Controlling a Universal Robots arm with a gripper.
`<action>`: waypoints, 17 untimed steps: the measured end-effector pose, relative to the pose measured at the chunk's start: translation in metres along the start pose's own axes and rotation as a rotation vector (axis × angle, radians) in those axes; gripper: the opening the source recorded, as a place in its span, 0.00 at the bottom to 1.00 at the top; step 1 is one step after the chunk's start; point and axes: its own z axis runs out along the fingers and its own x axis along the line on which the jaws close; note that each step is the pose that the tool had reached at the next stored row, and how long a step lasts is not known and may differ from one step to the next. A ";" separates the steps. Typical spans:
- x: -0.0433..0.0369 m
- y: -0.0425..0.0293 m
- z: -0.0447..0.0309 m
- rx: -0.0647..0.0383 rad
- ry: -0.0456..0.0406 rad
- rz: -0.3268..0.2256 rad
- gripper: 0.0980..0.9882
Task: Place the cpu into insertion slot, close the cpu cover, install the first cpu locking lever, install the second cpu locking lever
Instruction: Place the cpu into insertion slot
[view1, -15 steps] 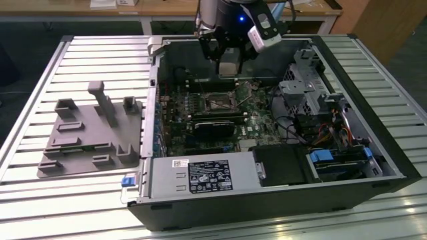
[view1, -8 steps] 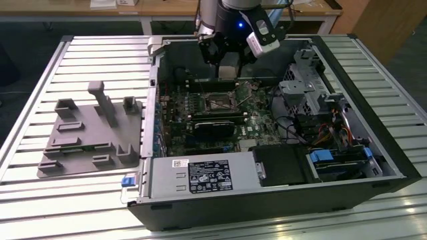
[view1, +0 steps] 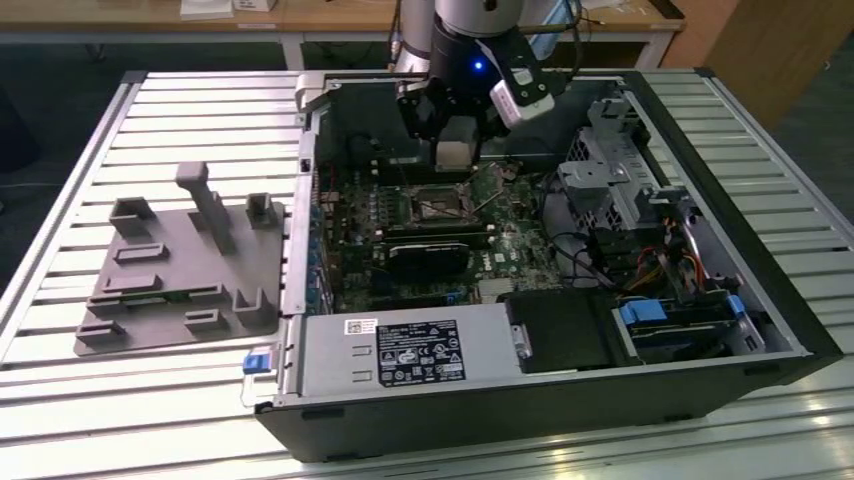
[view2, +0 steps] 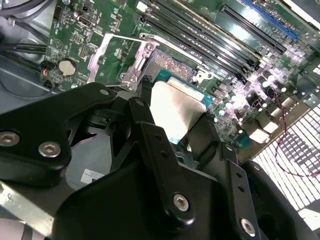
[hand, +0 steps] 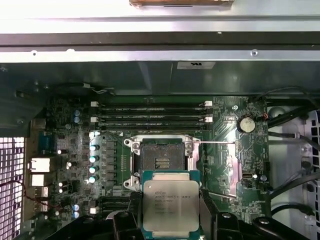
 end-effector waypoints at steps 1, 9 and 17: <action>0.0002 -0.0002 0.0018 0.000 -0.0006 0.000 0.50; 0.0026 -0.0015 0.0163 0.000 -0.0034 0.000 0.50; 0.0041 -0.0028 0.0309 0.000 -0.0058 -0.001 0.50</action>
